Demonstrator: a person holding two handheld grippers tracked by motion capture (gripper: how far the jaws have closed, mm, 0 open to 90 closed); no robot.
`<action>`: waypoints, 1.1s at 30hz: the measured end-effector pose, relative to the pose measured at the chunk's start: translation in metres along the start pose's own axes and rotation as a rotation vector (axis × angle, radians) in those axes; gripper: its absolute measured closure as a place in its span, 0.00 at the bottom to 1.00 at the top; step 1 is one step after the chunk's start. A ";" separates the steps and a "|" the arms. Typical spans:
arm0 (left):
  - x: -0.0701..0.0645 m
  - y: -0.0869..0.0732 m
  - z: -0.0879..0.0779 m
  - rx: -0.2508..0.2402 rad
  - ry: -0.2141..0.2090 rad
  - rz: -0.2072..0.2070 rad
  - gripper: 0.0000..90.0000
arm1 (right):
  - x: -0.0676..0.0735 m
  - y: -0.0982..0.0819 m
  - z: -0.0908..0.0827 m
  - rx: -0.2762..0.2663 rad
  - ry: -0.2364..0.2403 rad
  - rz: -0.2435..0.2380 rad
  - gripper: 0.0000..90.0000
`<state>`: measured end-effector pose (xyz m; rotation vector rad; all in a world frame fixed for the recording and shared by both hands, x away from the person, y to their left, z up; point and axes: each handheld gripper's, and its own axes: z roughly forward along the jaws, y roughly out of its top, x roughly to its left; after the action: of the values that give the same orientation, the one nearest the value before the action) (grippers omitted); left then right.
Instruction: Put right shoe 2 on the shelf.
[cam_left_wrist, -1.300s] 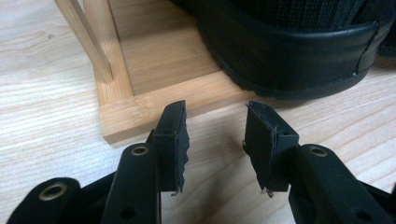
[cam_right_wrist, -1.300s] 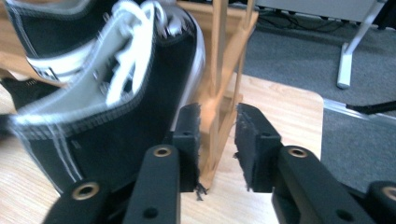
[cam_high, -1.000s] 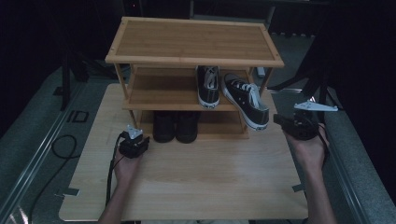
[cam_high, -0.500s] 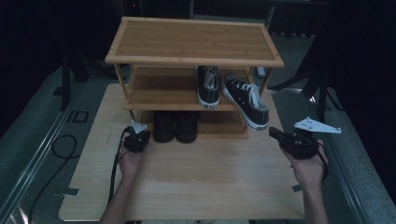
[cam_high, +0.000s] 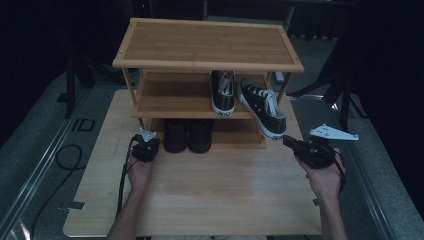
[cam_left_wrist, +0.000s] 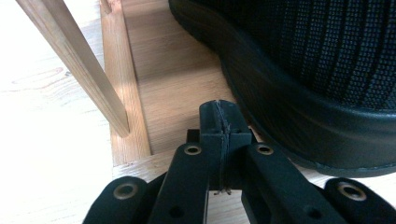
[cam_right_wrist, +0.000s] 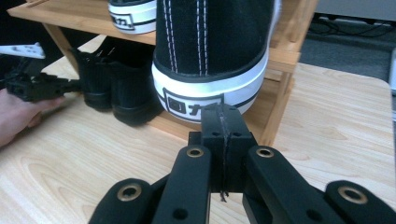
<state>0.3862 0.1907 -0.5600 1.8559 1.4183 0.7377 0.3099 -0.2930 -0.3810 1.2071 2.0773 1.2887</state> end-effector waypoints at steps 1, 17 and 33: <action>0.000 0.000 0.000 -0.001 -0.001 0.000 1.00 | 0.002 0.001 0.001 -0.001 0.005 -0.009 1.00; 0.001 0.000 0.001 -0.006 -0.003 -0.016 1.00 | 0.011 0.008 0.014 -0.039 0.012 -0.027 1.00; 0.004 0.001 0.001 0.003 -0.026 -0.024 1.00 | 0.020 0.015 0.028 -0.040 0.030 -0.054 1.00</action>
<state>0.3888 0.1937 -0.5599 1.8414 1.4237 0.6978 0.3261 -0.2593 -0.3802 1.1139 2.0800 1.3250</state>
